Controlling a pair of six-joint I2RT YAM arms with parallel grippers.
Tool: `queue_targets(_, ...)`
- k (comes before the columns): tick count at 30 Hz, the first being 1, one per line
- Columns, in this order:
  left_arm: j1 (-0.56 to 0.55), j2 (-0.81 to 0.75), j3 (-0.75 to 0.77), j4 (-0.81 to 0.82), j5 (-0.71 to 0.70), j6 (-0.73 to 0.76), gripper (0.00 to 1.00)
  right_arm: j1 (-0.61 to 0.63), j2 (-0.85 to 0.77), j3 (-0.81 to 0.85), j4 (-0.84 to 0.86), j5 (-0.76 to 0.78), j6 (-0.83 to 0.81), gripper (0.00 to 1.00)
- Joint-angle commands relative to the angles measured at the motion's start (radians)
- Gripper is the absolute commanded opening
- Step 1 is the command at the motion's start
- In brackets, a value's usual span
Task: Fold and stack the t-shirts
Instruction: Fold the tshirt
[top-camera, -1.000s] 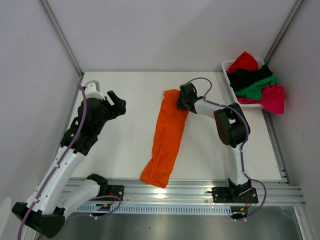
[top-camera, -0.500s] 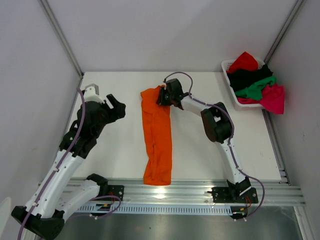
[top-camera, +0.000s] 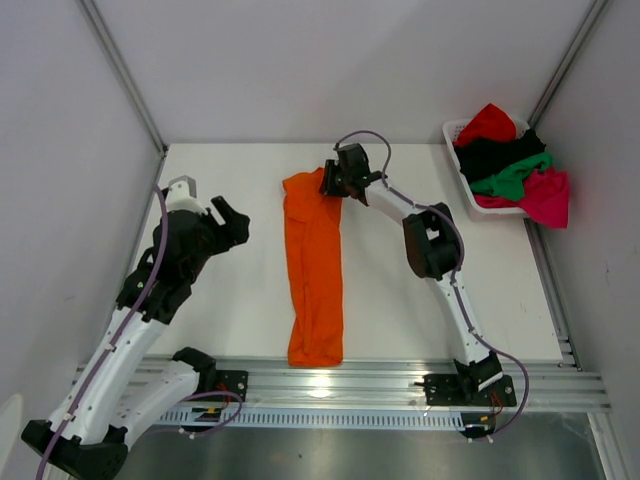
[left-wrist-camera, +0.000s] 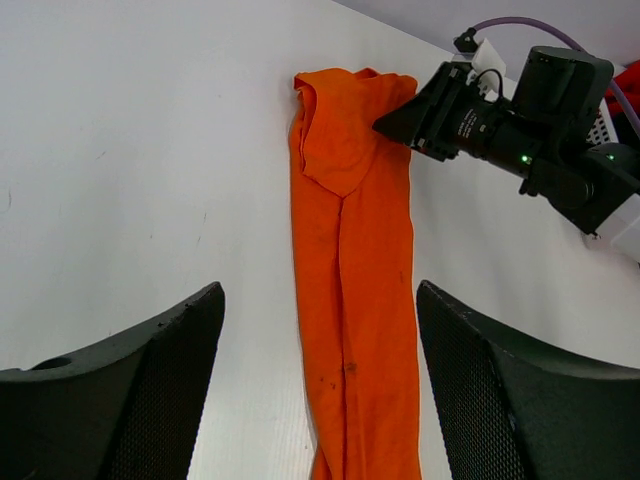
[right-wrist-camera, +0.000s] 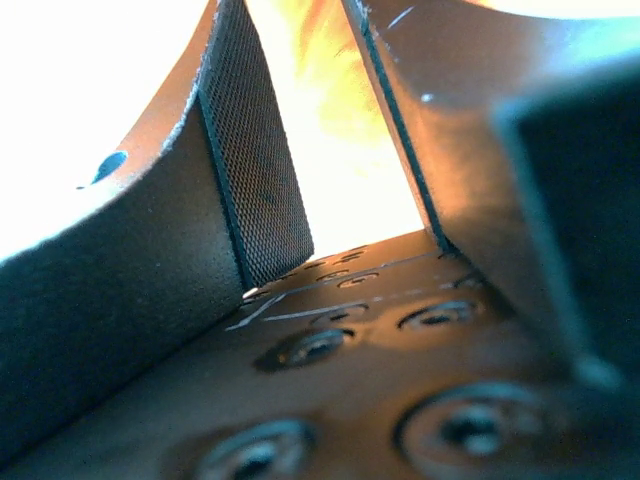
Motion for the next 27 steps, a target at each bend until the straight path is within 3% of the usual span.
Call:
queue_targets(1, 0.005, -0.022, -0.003, 0.004, 0.009, -0.014, 0.8, -0.021, 0.032, 0.056, -0.011, 0.031, -0.02, 0.37)
queue_targets(12, 0.005, -0.019, -0.02, 0.017, 0.032, -0.031, 0.8, -0.029, -0.002, 0.004, 0.04, -0.004, -0.022, 0.37)
queue_targets(27, 0.005, 0.015, -0.089, 0.084, 0.092, -0.054, 0.79, 0.016, -0.405, -0.307, 0.178, 0.013, -0.052, 0.37)
